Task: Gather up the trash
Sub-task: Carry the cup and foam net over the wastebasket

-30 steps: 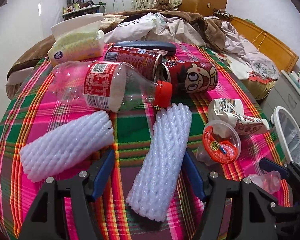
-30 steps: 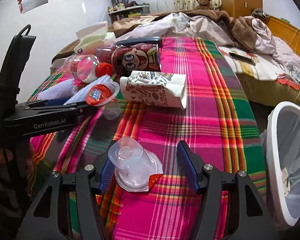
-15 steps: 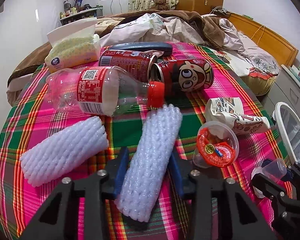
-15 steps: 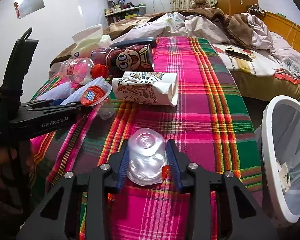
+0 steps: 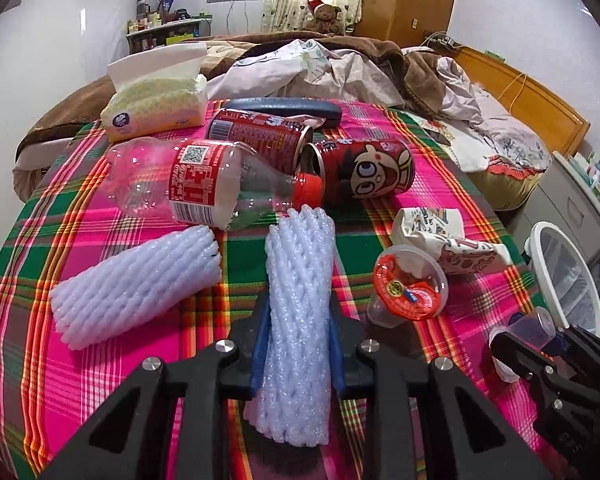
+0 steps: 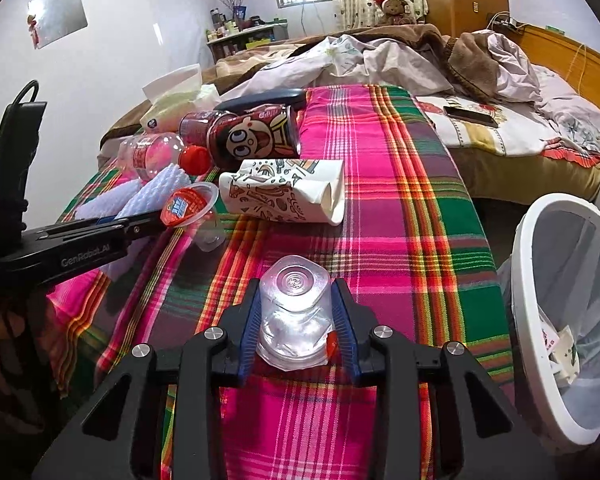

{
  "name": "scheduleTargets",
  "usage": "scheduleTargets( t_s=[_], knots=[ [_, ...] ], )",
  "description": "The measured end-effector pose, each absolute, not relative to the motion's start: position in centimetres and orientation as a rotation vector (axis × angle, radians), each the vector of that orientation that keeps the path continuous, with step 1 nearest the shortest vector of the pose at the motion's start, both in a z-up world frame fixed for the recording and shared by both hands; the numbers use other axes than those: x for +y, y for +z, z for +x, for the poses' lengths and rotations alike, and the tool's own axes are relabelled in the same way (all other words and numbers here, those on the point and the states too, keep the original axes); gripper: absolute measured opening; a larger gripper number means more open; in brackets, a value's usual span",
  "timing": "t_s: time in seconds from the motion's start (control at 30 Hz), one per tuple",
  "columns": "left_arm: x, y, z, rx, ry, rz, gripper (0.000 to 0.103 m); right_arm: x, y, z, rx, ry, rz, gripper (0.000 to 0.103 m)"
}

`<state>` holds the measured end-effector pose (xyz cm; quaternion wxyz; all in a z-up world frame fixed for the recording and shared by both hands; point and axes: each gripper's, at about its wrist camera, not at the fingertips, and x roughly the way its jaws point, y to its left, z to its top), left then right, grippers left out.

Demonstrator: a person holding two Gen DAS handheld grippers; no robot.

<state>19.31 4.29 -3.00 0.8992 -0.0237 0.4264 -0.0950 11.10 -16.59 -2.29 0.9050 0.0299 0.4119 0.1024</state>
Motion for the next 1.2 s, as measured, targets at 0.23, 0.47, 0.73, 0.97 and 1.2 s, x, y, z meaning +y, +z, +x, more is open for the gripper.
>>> scheduleTargets(
  t_s=[0.23,0.47,0.73,0.97,1.2],
  knots=[
    [4.0,-1.6,17.9,0.854,-0.212,-0.063,0.027,-17.2,-1.3,10.8,0.818,0.212,0.072,0.036],
    [3.3,0.2,16.8,0.812,-0.23,-0.06,0.027,-18.1,-0.1,10.2,0.775,0.206,0.079,0.036],
    [0.4,2.1,15.9,0.774,-0.289,-0.053,0.027,-20.1,1.6,9.6,0.722,0.175,0.084,0.036],
    [-3.7,3.4,15.5,0.747,-0.366,-0.028,0.027,-23.4,3.0,9.0,0.679,0.115,0.098,0.036],
    [-8.4,4.2,15.4,0.738,-0.455,-0.009,0.027,-26.5,3.7,8.4,0.657,0.046,0.109,0.036]
  ],
)
